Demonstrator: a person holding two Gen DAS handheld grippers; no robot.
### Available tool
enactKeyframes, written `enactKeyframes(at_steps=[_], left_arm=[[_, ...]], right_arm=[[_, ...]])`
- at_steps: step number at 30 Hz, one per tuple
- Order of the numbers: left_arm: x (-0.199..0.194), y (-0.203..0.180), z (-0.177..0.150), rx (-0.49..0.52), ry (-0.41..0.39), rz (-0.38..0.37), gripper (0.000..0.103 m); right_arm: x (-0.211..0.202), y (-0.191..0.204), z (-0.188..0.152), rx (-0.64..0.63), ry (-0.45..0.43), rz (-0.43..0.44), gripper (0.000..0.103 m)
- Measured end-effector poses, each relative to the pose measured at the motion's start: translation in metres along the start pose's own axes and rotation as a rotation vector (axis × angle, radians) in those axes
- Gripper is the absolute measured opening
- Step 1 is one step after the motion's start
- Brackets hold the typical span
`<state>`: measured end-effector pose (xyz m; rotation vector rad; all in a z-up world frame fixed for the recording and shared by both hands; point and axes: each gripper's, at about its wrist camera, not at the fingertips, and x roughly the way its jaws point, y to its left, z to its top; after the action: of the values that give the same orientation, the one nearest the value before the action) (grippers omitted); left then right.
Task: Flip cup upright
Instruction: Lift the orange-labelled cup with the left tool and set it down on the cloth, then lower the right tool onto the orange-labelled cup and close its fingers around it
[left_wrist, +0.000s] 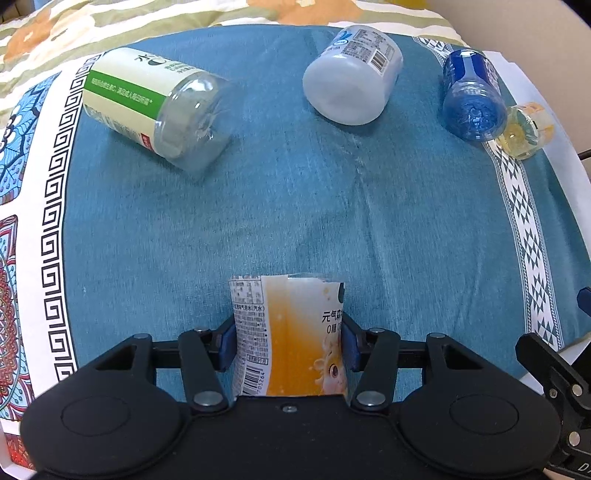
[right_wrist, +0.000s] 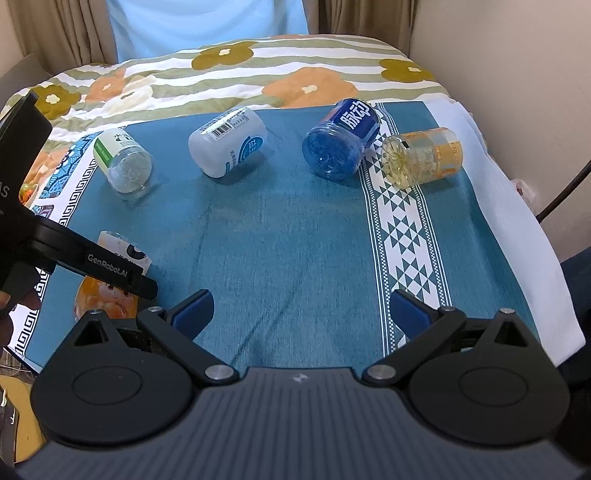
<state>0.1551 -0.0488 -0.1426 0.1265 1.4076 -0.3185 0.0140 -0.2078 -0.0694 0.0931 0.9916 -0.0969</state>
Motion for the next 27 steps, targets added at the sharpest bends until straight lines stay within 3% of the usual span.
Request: enactKeyframes(at_steps=[2, 4, 18, 24, 27], left_arm=[[-0.004, 0.001, -0.002, 0.005, -0.008, 0.007, 0.081], [-0.007, 0.001, -0.004, 0.011, -0.027, 0.01, 0.088], [-0.065, 0.013, -0.031, -0.029, -0.152, 0.034, 0.094], [-0.1, 0.037, -0.059, -0.098, -0.238, 0.051, 0.095], [-0.11, 0.05, -0.074, -0.138, -0.272, 0.069, 0.102]], right_arm=[[0.001, 0.0, 0.0, 0.0, 0.0, 0.001, 0.103], [0.0, 0.0, 0.0, -0.001, 0.0, 0.001, 0.103], [-0.027, 0.009, 0.018, -0.039, -0.027, 0.055, 0.103], [-0.022, 0.026, 0.047, 0.007, 0.059, 0.215, 0.103], [-0.006, 0.041, 0.061, 0.044, 0.133, 0.298, 0.103]])
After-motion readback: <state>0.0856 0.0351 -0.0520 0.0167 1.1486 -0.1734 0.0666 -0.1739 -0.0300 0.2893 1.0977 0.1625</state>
